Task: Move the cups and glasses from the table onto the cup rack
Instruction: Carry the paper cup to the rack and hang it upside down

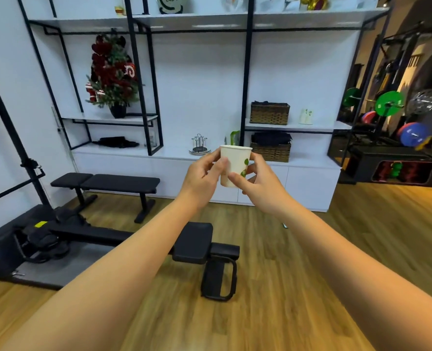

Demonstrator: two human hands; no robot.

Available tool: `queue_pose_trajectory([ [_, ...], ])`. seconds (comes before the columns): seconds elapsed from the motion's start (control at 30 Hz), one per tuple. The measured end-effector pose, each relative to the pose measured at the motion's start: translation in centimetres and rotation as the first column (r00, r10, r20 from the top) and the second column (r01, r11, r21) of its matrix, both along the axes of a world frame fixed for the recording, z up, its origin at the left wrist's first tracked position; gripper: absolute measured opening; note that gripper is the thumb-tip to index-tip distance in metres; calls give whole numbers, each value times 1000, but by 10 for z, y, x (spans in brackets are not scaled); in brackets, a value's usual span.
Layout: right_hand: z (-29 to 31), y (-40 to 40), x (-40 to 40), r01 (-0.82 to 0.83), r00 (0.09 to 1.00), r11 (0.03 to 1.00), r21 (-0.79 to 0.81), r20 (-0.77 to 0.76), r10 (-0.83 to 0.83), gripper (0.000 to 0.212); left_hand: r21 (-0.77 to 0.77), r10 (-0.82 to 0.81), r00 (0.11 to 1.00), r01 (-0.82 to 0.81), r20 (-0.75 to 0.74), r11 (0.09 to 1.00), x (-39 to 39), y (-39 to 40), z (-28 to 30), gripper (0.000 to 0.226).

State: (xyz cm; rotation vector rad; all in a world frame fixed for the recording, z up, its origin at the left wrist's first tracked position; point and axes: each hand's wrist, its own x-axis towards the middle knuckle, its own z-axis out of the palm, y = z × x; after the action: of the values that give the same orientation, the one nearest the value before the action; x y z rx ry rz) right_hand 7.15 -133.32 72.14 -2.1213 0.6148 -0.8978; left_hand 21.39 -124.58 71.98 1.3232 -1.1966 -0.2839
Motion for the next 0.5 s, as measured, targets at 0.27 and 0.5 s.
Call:
queue_pose_trajectory([
  [0.27, -14, -130, 40, -12, 1000, 1000, -26, -25, 12, 73, 127, 55, 993, -41, -109, 991, 38, -145, -3, 38],
  [0.5, -19, -288, 74, -63, 995, 998, -2, -74, 62, 63, 96, 106, 976, -88, -192, 991, 66, -294, 1, 39],
])
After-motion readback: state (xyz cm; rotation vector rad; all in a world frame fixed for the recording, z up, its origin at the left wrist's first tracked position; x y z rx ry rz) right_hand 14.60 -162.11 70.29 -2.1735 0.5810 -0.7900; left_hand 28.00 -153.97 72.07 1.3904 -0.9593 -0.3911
